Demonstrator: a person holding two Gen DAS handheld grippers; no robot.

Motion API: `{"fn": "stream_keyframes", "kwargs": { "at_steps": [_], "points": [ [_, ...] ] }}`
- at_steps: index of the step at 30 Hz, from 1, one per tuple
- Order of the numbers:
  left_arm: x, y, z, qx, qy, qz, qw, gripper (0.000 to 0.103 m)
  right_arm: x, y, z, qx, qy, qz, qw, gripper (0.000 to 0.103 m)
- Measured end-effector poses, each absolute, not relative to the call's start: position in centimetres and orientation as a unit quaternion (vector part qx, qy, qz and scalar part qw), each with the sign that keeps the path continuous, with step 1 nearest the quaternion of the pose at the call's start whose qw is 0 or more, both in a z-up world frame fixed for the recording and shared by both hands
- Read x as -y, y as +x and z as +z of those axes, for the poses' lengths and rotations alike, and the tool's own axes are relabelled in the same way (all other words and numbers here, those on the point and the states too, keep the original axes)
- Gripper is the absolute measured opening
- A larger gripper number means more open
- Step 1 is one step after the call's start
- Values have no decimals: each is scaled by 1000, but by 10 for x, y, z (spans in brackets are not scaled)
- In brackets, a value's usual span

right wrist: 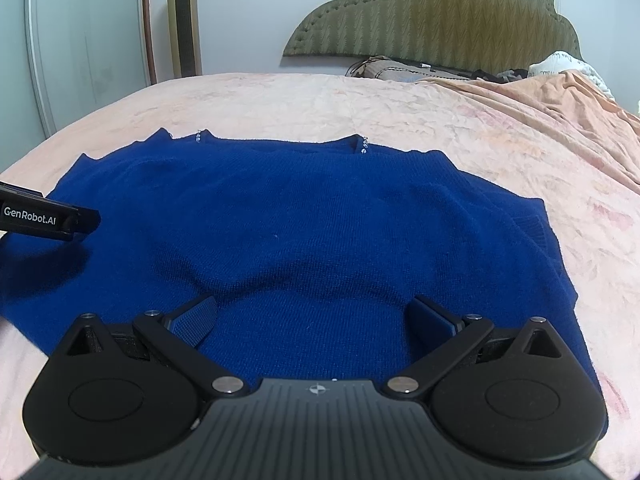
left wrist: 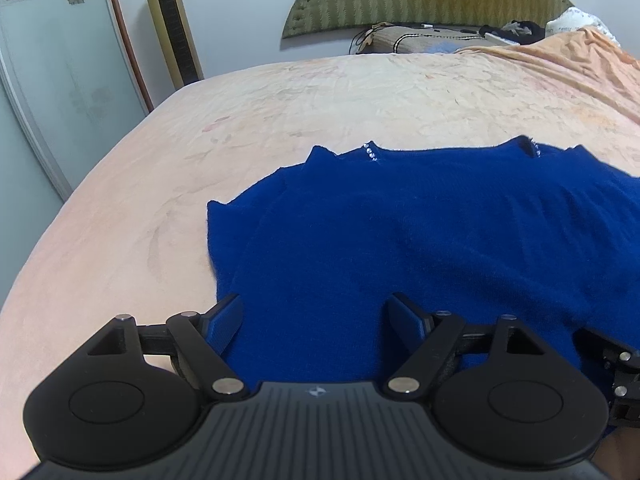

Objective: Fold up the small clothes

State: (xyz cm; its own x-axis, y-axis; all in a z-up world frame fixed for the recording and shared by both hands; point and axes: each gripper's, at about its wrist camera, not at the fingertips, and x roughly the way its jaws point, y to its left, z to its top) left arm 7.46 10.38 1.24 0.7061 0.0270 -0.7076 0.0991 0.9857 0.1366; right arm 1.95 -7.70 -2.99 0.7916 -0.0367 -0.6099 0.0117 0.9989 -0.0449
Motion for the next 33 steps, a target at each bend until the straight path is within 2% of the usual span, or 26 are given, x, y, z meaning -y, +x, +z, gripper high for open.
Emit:
{"fn": "stream_keyframes", "kwargs": {
  "at_steps": [16, 22, 27, 33],
  "points": [
    [-106, 76, 7, -382, 71, -28, 921, 81, 77, 19, -30, -321, -14, -13, 947, 103],
    [-102, 63, -6, -340, 71, -8, 938, 85, 77, 19, -31, -321, -15, -13, 947, 103],
    [-100, 54, -16, -300, 83, 20, 950, 98, 78, 19, -31, -321, -16, -13, 947, 103],
    [-102, 54, -17, -296, 80, 24, 952, 100, 78, 19, -31, -321, -15, -13, 947, 103]
  ]
}}
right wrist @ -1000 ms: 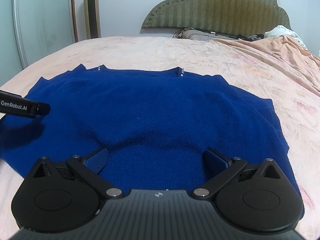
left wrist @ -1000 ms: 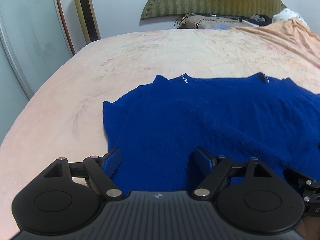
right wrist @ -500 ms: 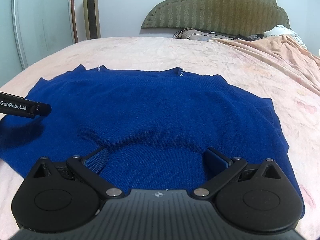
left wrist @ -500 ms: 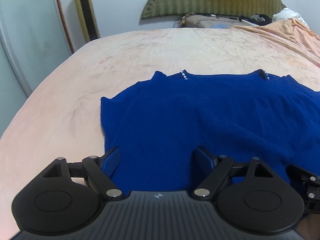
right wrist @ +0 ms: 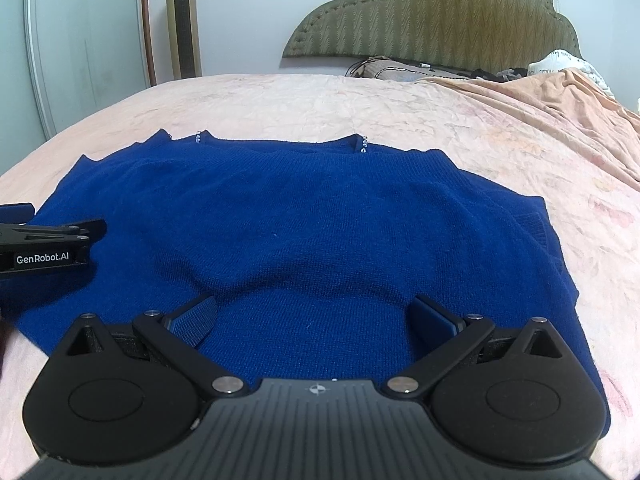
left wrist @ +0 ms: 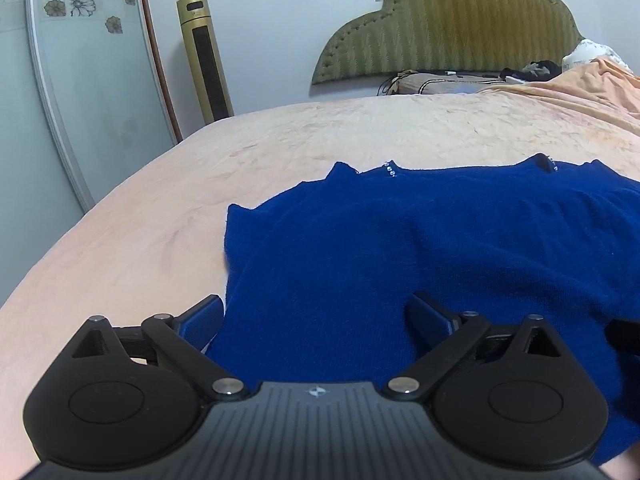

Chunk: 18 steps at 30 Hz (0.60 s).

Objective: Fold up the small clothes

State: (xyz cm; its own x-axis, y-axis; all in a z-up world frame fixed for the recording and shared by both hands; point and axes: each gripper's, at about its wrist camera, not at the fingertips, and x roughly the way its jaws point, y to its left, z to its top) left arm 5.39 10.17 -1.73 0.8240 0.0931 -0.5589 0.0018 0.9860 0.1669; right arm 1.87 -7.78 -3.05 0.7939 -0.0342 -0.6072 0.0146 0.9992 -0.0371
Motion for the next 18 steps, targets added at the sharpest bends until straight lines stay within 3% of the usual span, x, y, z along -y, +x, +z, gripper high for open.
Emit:
{"fn": "stream_keyframes", "kwargs": {
  "at_steps": [7, 12, 18],
  "points": [
    [-112, 59, -20, -310, 47, 11, 950, 101, 78, 19, -31, -321, -15, -13, 947, 103],
    [-134, 65, -23, -325, -32, -13, 945, 103, 78, 19, -31, -321, -15, -13, 947, 103],
    [-128, 65, -24, -325, -17, -7, 945, 103, 78, 19, -30, -321, -15, -13, 947, 103]
  ]
}}
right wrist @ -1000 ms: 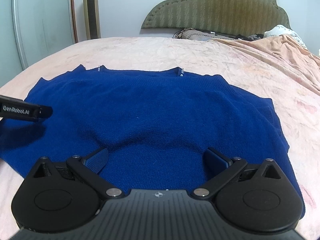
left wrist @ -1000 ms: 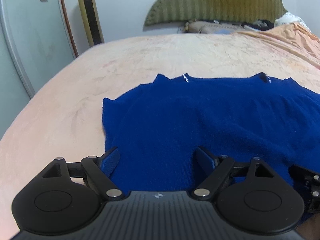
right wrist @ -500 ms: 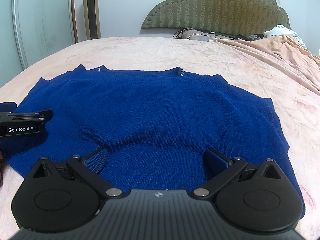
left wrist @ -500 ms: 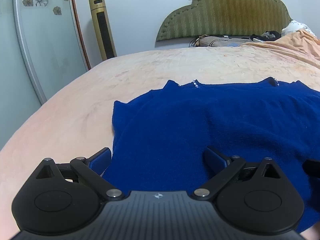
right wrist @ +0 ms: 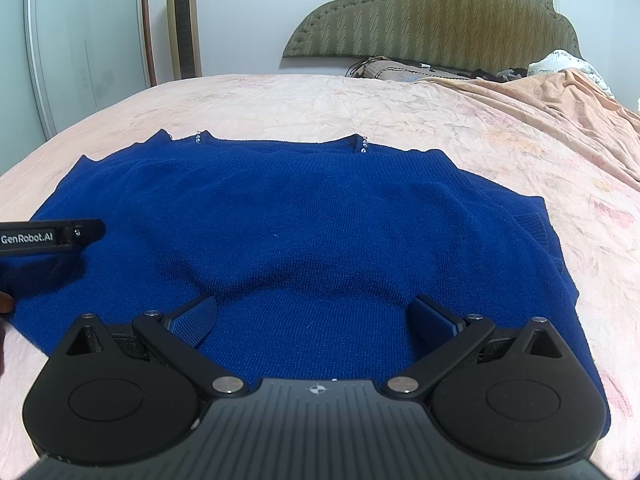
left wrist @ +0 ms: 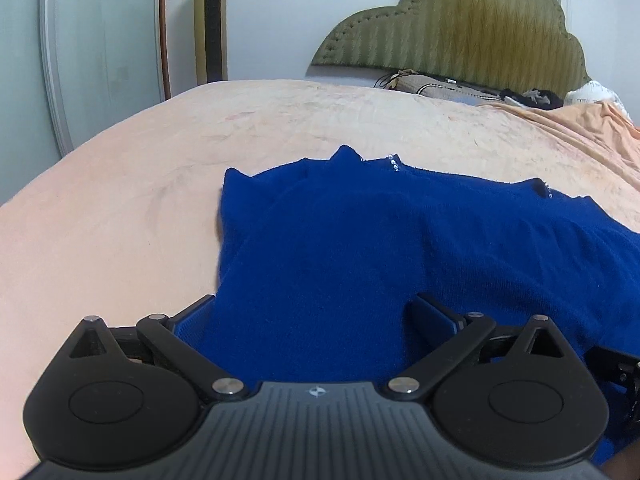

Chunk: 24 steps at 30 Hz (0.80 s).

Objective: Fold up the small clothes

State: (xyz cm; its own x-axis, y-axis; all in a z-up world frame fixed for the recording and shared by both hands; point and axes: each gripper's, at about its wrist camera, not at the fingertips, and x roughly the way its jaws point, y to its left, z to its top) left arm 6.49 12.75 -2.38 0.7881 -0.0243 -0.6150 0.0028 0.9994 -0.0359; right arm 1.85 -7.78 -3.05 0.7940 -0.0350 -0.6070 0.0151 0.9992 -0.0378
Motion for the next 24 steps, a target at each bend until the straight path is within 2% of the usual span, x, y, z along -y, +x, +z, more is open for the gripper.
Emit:
{"fn": "stream_keyframes", "kwargs": {
  "at_steps": [24],
  "points": [
    [-129, 65, -25, -326, -20, -10, 945, 103, 78, 18, -31, -320, -15, -14, 947, 103]
  ]
}}
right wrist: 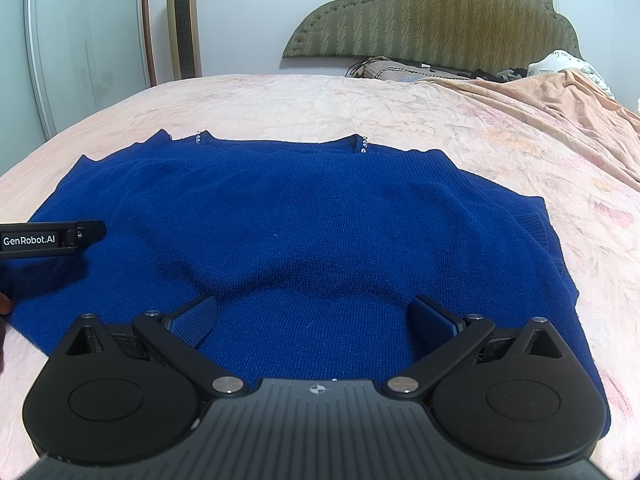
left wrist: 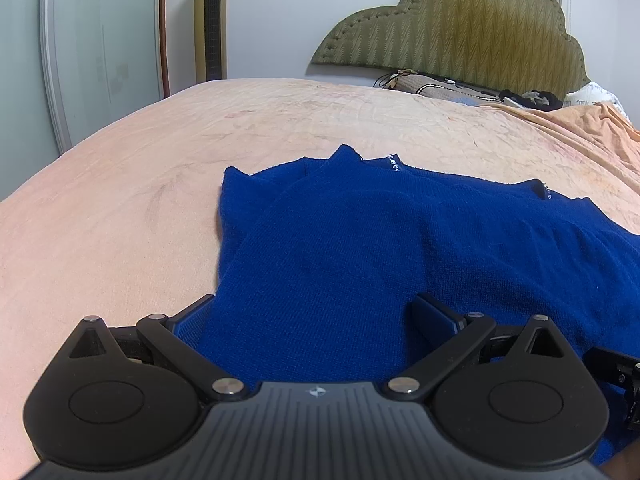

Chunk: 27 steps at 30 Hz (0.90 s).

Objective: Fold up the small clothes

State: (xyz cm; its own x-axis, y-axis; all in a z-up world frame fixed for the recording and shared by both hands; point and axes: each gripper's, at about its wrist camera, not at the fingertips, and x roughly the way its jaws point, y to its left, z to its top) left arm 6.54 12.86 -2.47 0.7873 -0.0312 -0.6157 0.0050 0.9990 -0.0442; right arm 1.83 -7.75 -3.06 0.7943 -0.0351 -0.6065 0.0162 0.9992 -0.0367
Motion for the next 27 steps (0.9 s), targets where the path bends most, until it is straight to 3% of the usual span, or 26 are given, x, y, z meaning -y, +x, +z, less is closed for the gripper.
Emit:
{"fn": "stream_keyframes", "kwargs": {
  "at_steps": [6, 12, 18, 27],
  "points": [
    [-138, 61, -4, -335, -28, -55, 940, 103, 81, 18, -29, -321, -13, -12, 947, 103],
    [-170, 77, 26, -323, 25, -54, 945, 103, 89, 2, -9, -311, 28, -14, 950, 100],
    [-219, 128, 29, -394, -26, -127, 910, 103, 10, -43, 21, -192, -194, 18, 962, 103],
    [-247, 181, -6, -447, -175, -238, 844, 103, -88, -65, -29, -207, -377, 111, 896, 102]
  ]
}}
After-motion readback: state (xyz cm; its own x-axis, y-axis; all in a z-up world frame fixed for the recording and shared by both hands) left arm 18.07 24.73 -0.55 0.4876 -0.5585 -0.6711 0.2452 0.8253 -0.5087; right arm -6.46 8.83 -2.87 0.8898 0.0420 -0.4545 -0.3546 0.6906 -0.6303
